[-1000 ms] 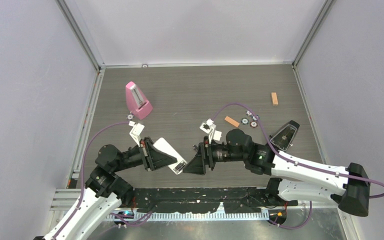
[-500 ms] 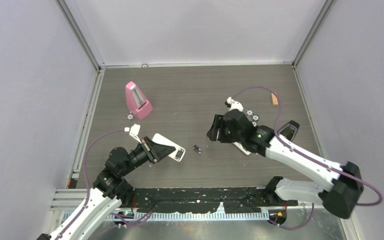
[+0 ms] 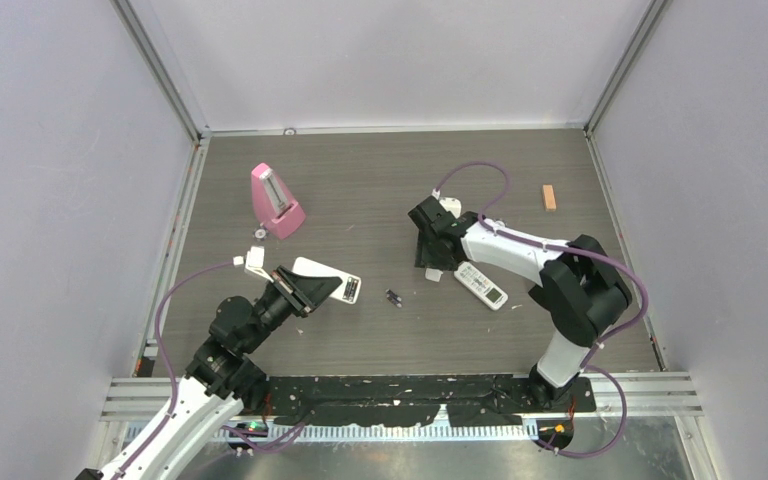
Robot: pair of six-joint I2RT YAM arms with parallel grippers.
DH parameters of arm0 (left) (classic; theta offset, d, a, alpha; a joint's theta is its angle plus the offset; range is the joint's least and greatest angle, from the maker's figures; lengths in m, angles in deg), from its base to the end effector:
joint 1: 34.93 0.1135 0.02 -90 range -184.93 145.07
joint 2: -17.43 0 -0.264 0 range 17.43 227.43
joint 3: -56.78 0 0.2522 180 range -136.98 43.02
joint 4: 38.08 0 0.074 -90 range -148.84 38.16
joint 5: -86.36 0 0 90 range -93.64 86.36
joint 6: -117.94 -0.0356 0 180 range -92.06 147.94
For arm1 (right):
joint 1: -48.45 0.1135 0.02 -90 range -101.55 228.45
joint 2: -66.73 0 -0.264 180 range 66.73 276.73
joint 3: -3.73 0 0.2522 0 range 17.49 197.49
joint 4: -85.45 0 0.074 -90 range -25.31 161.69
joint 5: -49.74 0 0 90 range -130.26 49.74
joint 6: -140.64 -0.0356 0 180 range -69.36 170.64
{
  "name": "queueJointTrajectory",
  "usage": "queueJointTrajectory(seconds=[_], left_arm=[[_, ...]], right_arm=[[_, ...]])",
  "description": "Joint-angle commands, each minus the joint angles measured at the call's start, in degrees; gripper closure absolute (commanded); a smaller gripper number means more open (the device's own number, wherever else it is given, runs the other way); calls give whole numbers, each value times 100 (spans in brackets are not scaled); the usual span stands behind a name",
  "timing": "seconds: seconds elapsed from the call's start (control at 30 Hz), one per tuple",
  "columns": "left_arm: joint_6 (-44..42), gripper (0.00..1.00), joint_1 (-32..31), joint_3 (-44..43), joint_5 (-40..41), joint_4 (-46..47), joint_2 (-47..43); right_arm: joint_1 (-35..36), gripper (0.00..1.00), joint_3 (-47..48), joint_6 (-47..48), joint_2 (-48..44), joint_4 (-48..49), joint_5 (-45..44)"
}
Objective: Load the batteries into the remote control
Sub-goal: Pick up the battery cover at the center of the board.
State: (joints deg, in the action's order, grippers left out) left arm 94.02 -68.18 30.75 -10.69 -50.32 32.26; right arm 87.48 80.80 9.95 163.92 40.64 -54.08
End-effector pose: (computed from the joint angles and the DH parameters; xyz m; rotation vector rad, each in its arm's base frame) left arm 0.0992 -0.0703 0.2281 -0.4010 1.7434 -1.4079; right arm 0.2663 0.2049 0.1903 0.1098 2.6500 0.1312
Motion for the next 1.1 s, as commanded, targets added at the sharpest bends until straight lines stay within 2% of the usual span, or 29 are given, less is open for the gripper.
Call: queueJointTrajectory(seconds=[0.0,0.2,0.53,0.73,0.77,0.83,0.97,1.07], left_arm=[[53,100,12,71,181,370,-38],[62,100,12,93,162,411,-17],[88,100,23,168,204,355,-146],[123,100,21,198,200,333,-202],[133,100,24,201,196,332,-200],[177,100,21,199,194,330,-211],[397,100,28,159,229,277,-228],[790,100,22,137,260,251,-251]], right_arm=[[9,51,340,-23,186,63,-158],[7,64,497,-60,555,36,-296],[8,69,697,-40,879,-150,-460],[10,86,771,-13,999,-289,-380],[10,92,760,-16,988,-284,-341],[9,94,724,-22,922,-238,-280],[6,95,576,-90,553,0,-48],[7,95,345,-183,-76,331,262]])
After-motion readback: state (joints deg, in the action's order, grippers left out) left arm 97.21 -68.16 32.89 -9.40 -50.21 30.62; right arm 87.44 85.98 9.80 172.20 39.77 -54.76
